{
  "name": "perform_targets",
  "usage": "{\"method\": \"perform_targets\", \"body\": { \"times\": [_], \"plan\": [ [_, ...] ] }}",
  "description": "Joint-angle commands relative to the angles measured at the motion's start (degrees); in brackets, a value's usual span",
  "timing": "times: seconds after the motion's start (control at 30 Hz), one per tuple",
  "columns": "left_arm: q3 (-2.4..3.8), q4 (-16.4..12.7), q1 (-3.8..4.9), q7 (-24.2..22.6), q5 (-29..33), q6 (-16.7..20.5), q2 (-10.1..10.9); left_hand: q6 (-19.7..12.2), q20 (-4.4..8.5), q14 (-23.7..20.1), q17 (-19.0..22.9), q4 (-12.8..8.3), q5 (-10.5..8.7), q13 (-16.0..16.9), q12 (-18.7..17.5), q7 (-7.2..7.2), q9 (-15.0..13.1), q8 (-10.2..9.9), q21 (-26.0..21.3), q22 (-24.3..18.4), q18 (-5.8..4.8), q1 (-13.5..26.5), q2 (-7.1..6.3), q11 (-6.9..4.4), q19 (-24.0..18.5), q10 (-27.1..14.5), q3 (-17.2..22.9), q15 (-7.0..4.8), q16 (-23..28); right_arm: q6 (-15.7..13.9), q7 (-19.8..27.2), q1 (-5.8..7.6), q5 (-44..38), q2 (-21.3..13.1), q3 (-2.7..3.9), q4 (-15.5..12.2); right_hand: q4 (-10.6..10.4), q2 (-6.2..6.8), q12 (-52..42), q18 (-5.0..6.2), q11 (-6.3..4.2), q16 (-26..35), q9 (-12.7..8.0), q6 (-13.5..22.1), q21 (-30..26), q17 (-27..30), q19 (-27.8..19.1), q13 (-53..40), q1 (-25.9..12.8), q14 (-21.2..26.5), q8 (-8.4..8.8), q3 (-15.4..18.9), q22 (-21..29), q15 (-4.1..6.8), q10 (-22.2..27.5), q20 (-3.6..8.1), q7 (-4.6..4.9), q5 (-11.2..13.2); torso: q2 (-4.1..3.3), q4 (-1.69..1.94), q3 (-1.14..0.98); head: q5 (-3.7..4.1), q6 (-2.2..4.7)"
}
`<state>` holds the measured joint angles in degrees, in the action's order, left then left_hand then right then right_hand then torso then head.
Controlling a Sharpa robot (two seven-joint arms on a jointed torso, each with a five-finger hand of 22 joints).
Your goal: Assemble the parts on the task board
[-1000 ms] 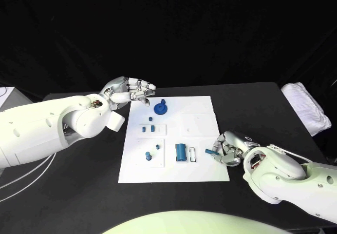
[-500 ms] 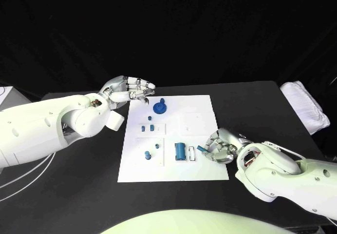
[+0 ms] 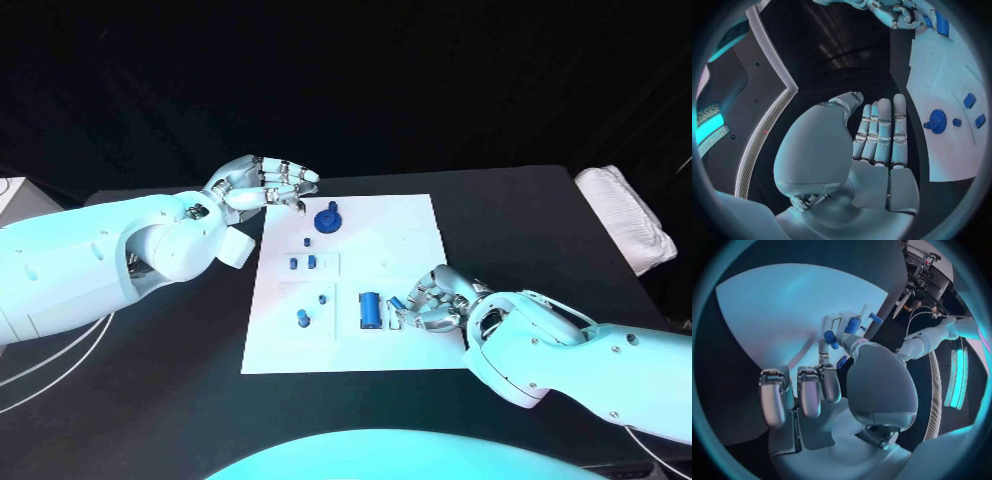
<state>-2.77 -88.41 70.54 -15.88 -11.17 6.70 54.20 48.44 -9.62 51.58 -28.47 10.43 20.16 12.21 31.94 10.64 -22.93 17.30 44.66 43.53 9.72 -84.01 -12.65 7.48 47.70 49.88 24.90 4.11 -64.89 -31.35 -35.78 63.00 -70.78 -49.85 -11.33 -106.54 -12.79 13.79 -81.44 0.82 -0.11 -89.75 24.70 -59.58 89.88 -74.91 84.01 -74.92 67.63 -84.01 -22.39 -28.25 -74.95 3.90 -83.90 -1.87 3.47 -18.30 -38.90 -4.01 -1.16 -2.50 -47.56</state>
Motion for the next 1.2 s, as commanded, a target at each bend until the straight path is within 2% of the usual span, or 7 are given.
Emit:
{"method": "perform_targets", "body": {
  "times": [0.03, 0.2, 0.33, 0.53, 1.2],
  "plan": [
    [0.04, -0.19, 0.03, -0.34, 0.29, -0.86, -0.09, 0.21, -0.23, -0.33, 0.08, 0.17, 0.04, -0.06, 0.35, 0.21, 0.08, 0.05, -0.26, -0.08, 0.67, 0.08, 0.49, 0.17, -0.07, -0.19, 0.2, 0.0, 0.33, -1.27, -0.09, -0.12, 2.8, 0.52, 0.01, 0.42, -0.29, 0.02, -0.22, -0.82, -0.36, -0.25, 0.07, 0.06, 0.12, -15.09, 5.99, -10.55, -0.79, -5.99, -0.18, -0.18, -15.05, 0.28, -2.75, 0.06, 0.45, 0.4, -0.05, 0.0, -0.06, -0.1, -0.07],
    [0.04, -0.21, 0.04, -0.32, 0.29, -0.88, -0.08, 0.22, -0.23, -0.34, 0.09, 0.17, 0.04, -0.06, 0.37, 0.21, 0.09, 0.05, -0.28, -0.08, 0.67, 0.08, 0.5, 0.17, -0.06, -0.19, 0.19, 0.0, 0.33, -0.95, -0.22, -0.16, 3.57, 1.03, 0.01, 0.8, -0.39, 0.05, -0.28, -0.82, -0.34, -0.25, 0.1, 0.07, 0.12, -15.09, 5.99, -10.6, -1.52, -5.99, -0.17, -0.13, -15.05, 0.27, -2.78, 0.05, 0.47, 0.68, -0.02, -0.03, 0.02, -0.1, -0.21],
    [0.04, -0.17, 0.04, -0.27, 0.3, -0.9, -0.06, 0.22, -0.23, -0.34, 0.09, 0.17, 0.04, -0.06, 0.37, 0.21, 0.09, 0.05, -0.28, -0.08, 0.67, 0.08, 0.5, 0.17, -0.06, -0.19, 0.19, 0.0, 0.33, -0.53, -0.18, -0.17, 4.01, 1.25, 0.01, 0.74, -0.48, 0.12, -0.25, -0.82, -0.32, -0.25, 0.13, 0.09, 0.12, -15.09, 5.99, -10.59, -2.07, -5.99, -0.17, -0.05, -15.05, 0.25, -2.78, 0.04, 0.49, 0.83, 0.01, -0.1, -0.05, -0.2, -0.31],
    [0.04, -0.17, 0.04, -0.16, 0.31, -1.03, -0.06, 0.23, -0.24, -0.34, 0.09, 0.2, 0.03, -0.06, 0.37, 0.22, 0.09, 0.05, -0.3, -0.08, 0.67, 0.12, 0.51, 0.18, -0.06, -0.2, 0.18, 0.0, 0.33, -0.05, -0.33, -0.22, 4.28, 1.33, 0.01, 0.36, -0.63, 0.33, -0.3, -0.82, -0.31, -0.25, 0.18, 0.05, 0.12, -15.09, 5.99, -10.63, -3.05, -5.99, -0.18, 0.18, -15.05, 0.23, -2.82, 0.02, 0.5, 1.0, 0.05, -0.07, -0.01, -0.14, -0.36],
    [0.04, -0.18, 0.04, -0.13, 0.31, -1.03, 0.03, 0.27, -0.23, -0.34, 0.11, 0.17, 0.11, -0.07, 0.39, 0.19, 0.1, 0.06, -0.33, -0.08, 0.68, 0.01, 0.66, 0.16, -0.04, -0.21, 0.27, -0.01, 0.34, -0.08, -0.74, -0.46, 4.28, 1.02, 0.0, -0.33, -0.92, 0.33, -0.39, -0.82, -0.31, -0.25, 0.24, -0.06, 0.12, -15.09, 5.99, -10.71, -4.32, -5.99, -0.22, 0.38, -15.05, 0.23, -2.88, 0.01, 0.47, 0.83, -0.02, -0.01, -0.02, -0.29, -0.22]
  ]
}}
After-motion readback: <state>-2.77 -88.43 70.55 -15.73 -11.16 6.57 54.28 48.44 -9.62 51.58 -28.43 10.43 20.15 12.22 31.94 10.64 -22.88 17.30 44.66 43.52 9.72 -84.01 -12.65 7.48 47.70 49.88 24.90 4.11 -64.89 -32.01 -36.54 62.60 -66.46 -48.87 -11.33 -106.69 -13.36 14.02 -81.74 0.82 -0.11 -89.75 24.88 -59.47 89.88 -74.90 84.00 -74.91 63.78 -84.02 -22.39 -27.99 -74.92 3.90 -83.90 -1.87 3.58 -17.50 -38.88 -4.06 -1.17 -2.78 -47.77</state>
